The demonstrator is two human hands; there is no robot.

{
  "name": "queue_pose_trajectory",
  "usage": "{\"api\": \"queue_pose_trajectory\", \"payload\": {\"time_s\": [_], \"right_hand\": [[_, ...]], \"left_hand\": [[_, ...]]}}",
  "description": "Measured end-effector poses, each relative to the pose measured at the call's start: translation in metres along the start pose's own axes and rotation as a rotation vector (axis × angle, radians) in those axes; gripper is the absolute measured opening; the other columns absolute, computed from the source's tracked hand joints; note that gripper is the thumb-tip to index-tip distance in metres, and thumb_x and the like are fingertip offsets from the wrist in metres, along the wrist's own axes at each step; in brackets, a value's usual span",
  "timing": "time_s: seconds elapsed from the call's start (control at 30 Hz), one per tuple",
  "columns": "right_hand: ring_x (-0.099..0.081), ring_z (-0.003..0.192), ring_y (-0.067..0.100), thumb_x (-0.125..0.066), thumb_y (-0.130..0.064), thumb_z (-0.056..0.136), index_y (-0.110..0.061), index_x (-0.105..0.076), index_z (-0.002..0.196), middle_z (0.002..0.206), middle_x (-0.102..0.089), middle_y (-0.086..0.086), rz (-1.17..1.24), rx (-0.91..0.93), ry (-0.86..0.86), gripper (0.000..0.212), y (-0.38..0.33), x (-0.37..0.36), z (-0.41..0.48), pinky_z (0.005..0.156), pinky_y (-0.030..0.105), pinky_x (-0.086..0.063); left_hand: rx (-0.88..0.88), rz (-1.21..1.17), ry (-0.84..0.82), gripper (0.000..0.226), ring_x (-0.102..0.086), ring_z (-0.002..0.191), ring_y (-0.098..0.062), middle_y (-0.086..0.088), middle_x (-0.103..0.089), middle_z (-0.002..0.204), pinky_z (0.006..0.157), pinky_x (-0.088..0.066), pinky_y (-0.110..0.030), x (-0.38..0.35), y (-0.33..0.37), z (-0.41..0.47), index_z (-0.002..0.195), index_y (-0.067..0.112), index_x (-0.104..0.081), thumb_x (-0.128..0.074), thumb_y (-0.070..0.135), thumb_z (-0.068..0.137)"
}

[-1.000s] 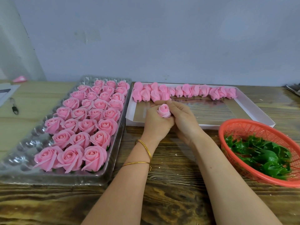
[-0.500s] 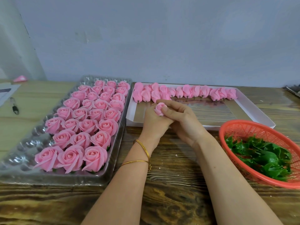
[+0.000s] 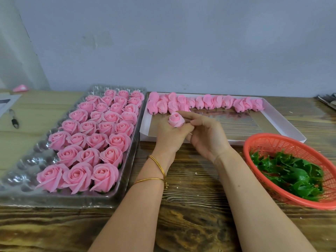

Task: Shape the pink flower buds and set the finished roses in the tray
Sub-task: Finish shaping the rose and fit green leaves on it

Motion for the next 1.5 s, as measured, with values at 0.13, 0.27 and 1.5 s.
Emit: {"api": "queue_pose_trajectory", "payload": {"time_s": [0.13,0.27,1.5], "right_hand": [[-0.062,0.095,0.028,-0.032,0.002,0.082,0.007,-0.064,0.107,0.099,-0.068,0.019,0.044,0.013,0.043,0.04,0.001,0.006,0.002,0.081,0.03,-0.051],[-0.067,0.094,0.02,-0.045,-0.003,0.061,0.008,-0.063,0.11,0.098,-0.071,0.013,-0.021,0.054,0.026,0.054,-0.003,0.006,0.004,0.078,0.026,-0.055],[-0.067,0.079,0.01,-0.044,0.015,0.09,-0.006,-0.065,0.089,0.084,-0.072,0.002,-0.036,-0.074,-0.203,0.029,0.011,-0.01,-0.007,0.074,0.019,-0.055]], "left_hand": [[0.019,-0.031,0.046,0.016,-0.07,0.084,-0.029,-0.018,-0.072,0.083,0.071,-0.059,-0.042,0.007,0.002,0.0,0.083,0.004,-0.073,-0.066,-0.007,0.073],[-0.011,-0.004,0.069,0.012,-0.067,0.085,-0.036,-0.026,-0.068,0.085,0.077,-0.057,-0.045,0.011,0.008,0.0,0.084,-0.009,-0.066,-0.07,-0.003,0.075],[0.027,-0.143,-0.16,0.02,-0.056,0.069,-0.019,-0.003,-0.055,0.064,0.061,-0.047,-0.031,-0.001,0.008,-0.001,0.063,0.015,-0.055,-0.074,0.009,0.069]]}}
Point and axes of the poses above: each hand's wrist, its own z-axis towards the middle knuckle, its own x-axis out of the back of the hand, y = z × x, the point moved 8 cm from there along z, towards the middle knuckle
